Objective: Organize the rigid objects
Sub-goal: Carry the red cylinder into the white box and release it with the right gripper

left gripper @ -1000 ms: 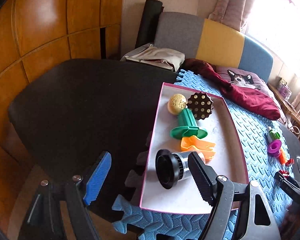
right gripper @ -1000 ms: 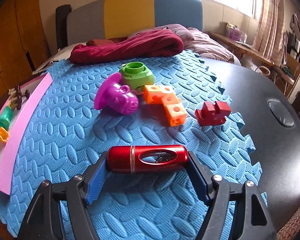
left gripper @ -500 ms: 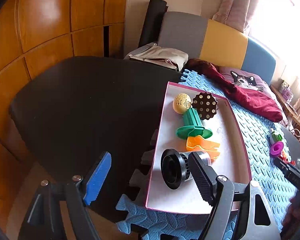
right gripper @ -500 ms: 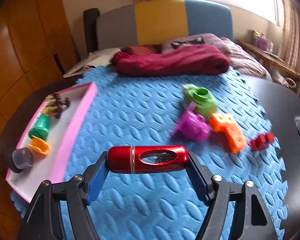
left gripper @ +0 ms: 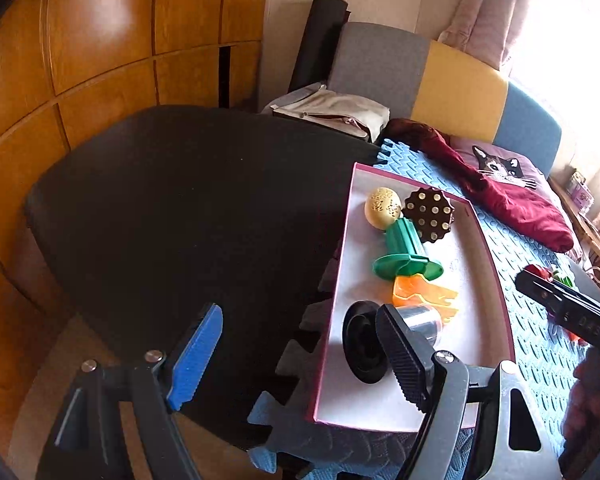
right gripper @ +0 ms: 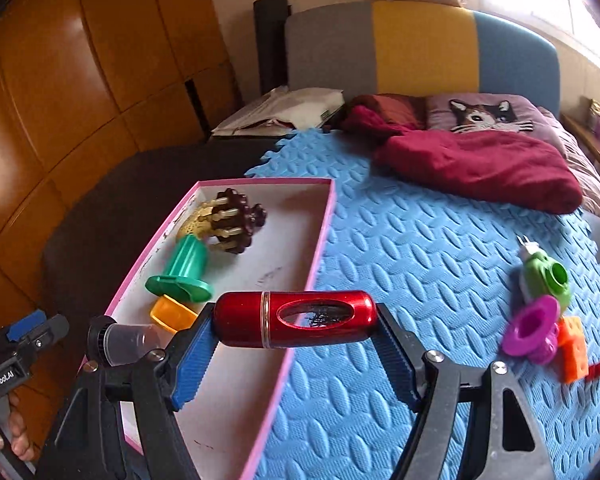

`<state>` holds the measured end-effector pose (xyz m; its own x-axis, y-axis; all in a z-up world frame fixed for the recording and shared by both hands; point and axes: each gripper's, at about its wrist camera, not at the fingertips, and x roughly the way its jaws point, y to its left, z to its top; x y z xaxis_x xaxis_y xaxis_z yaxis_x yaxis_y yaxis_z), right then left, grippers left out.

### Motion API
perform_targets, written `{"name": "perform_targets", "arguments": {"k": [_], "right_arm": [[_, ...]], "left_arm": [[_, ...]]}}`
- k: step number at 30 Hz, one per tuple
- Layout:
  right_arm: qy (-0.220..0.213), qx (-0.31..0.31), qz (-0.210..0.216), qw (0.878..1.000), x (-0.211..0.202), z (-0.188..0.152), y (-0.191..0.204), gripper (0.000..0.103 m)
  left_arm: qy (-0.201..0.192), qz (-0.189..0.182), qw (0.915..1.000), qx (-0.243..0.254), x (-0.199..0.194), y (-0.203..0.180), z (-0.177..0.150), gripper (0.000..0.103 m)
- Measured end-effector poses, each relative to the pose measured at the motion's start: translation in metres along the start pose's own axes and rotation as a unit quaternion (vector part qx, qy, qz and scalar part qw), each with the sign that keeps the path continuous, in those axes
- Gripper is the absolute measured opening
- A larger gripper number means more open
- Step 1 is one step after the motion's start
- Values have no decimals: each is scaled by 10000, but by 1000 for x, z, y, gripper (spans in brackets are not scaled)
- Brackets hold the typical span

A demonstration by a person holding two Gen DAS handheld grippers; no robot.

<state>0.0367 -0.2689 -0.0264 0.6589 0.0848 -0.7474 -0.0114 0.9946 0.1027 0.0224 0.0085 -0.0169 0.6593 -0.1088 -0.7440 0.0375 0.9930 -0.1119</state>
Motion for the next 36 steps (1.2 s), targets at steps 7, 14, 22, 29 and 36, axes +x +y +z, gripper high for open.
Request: {"name": "perform_targets", "arguments": {"k": [7, 14, 22, 29, 36], "right_arm": [[140, -17, 115, 9998, 16, 4, 13, 76], [433, -929, 297, 9943, 39, 11, 39, 76], [553, -1119, 253, 9919, 62, 25, 35, 76], [943, -1604, 21, 9825, 95, 30, 49, 76], [854, -1711, 45, 9815, 102, 25, 52, 77]], "left_arm": [[33, 26, 10000, -50, 3, 6, 0, 80], [27, 43, 10000, -58, 3, 6, 0, 80], [110, 88, 9998, -111, 9, 10, -1, 80], [178, 100, 9997, -130, 13, 11, -3, 80], [194, 130, 9996, -138, 13, 13, -4, 80]]}}
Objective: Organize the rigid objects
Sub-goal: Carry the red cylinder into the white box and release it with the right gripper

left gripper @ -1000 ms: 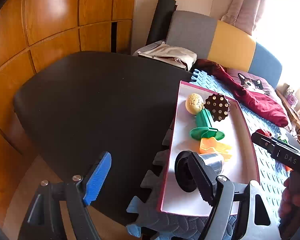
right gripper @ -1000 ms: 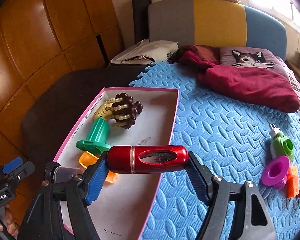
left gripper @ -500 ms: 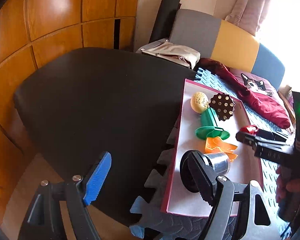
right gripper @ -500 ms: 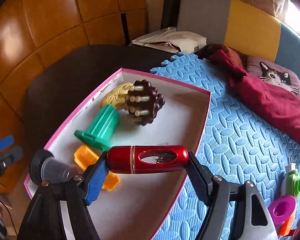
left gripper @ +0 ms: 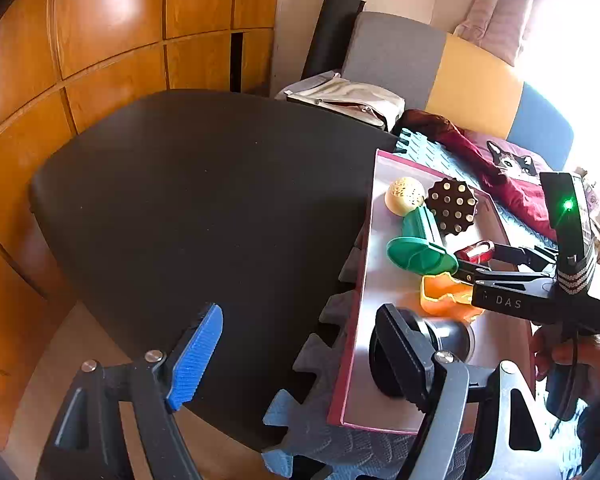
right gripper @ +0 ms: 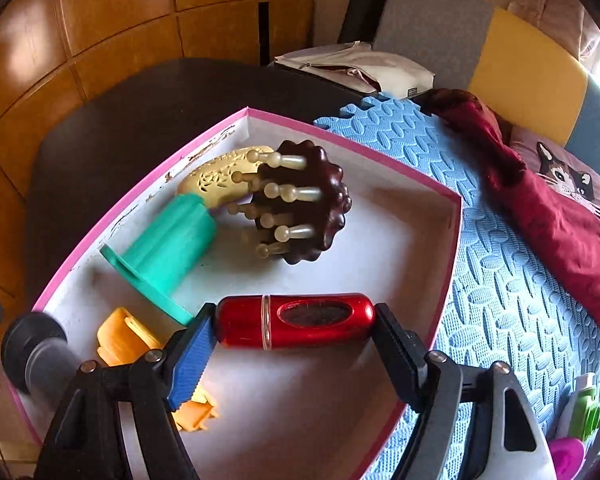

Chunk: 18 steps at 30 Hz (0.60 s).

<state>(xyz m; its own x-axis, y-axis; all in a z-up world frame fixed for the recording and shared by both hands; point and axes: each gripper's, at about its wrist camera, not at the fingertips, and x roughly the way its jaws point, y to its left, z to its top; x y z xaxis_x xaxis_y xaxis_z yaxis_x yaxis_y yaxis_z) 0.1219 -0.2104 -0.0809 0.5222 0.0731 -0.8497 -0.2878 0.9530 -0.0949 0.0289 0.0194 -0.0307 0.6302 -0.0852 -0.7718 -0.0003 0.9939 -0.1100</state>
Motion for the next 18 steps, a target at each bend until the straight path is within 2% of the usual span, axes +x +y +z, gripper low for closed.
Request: {"name": "perform_targets", "arguments": {"k": [18], "right_arm": [[-261, 399, 103, 9988, -13, -6, 0, 78]], "left_arm": [[-68, 57, 10000, 28, -10, -3, -2, 80]]}}
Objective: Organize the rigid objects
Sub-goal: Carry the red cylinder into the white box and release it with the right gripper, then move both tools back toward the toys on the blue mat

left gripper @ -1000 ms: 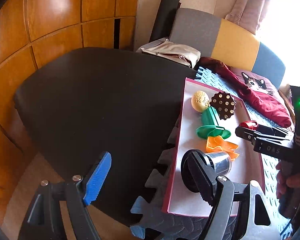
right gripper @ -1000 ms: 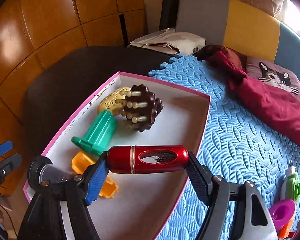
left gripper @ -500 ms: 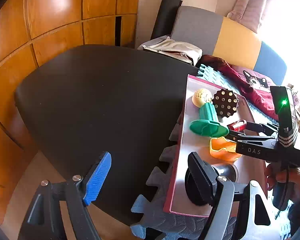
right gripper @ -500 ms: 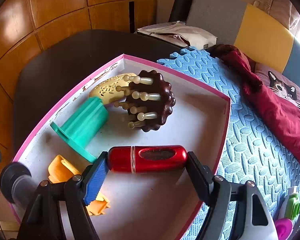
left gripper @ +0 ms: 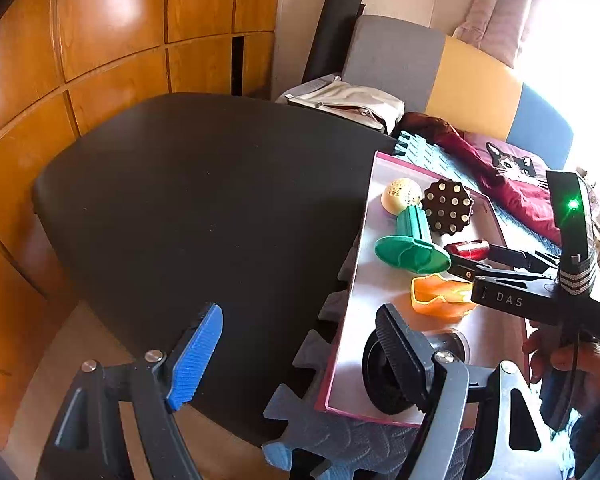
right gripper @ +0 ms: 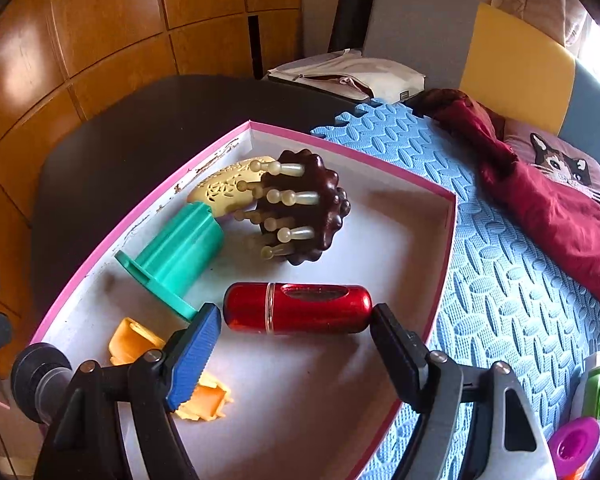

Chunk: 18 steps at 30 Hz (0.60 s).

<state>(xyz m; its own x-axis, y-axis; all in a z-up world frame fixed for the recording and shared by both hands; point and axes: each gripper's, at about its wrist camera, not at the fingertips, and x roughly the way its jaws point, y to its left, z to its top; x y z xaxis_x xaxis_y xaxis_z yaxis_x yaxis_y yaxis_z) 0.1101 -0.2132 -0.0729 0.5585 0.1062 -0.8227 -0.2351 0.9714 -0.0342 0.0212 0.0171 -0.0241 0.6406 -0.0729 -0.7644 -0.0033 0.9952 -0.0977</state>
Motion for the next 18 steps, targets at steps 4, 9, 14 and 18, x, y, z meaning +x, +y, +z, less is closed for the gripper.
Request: {"name": "perform_targets", "arguments": {"k": [4, 9, 14, 18], "right_arm": [[-168, 177, 44, 9997, -12, -3, 0, 78], [-283, 347, 85, 9990, -26, -13, 5, 80], [-396, 433, -34, 9983, -40, -24, 12, 80], [-546, 444, -169, 9974, -53, -33, 19, 82]], "left_arm": [[-33, -3, 10000, -18, -3, 0, 0, 81], [-62, -4, 10000, 6, -6, -1, -1, 81], [-84, -4, 10000, 37, -9, -4, -1, 82], [-98, -16, 9999, 46, -10, -6, -2, 83]]}}
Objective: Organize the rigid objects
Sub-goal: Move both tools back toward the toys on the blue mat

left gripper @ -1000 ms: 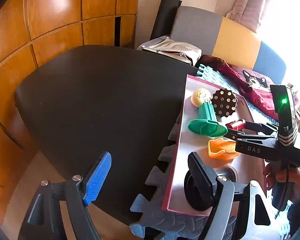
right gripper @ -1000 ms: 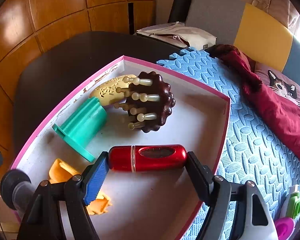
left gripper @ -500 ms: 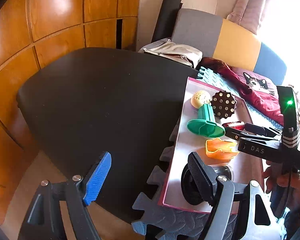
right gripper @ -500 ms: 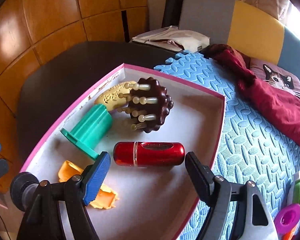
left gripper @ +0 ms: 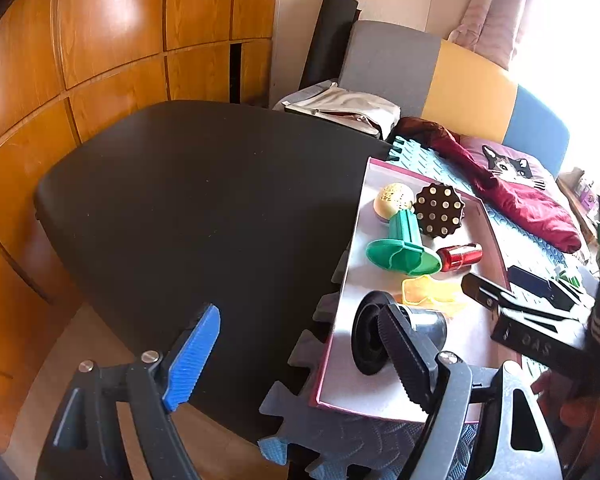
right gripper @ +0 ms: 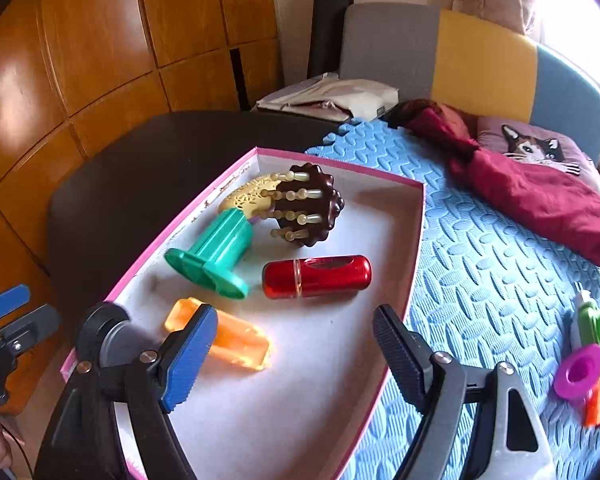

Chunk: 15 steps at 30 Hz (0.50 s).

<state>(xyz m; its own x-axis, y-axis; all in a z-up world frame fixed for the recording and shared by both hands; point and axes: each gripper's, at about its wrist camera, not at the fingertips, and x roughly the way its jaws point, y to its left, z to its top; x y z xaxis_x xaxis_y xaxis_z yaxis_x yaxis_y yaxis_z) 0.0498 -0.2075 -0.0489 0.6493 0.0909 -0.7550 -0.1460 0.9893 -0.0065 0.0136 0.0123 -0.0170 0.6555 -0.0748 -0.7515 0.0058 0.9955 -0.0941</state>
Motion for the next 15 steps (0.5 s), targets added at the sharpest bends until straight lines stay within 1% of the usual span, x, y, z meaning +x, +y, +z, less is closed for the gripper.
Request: {"name": "perform_targets", "arguments": {"k": [4, 8, 10, 12, 13, 15], "right_arm": [[-192, 23, -341, 9992, -15, -11, 6, 82], [-577, 129, -898, 9942, -34, -19, 8, 82], [-704, 286, -972, 9924, -42, -22, 5, 82], [-729, 467, -1022, 9910, -46, -24, -1, 82], [-733, 537, -997, 9909, -48, -25, -4, 82], [-771, 726, -935, 9900, -54, -27, -13, 78]], "left_arm": [[1, -14, 10000, 59, -1, -3, -2, 83], [-15, -45, 9999, 98, -3, -6, -3, 83], [-30, -61, 9999, 107, -4, -7, -3, 83], [-55, -69, 9999, 121, -6, -8, -4, 84], [-70, -71, 9999, 127, -6, -8, -3, 84], [-99, -76, 9998, 134, -7, -9, -3, 84]]}}
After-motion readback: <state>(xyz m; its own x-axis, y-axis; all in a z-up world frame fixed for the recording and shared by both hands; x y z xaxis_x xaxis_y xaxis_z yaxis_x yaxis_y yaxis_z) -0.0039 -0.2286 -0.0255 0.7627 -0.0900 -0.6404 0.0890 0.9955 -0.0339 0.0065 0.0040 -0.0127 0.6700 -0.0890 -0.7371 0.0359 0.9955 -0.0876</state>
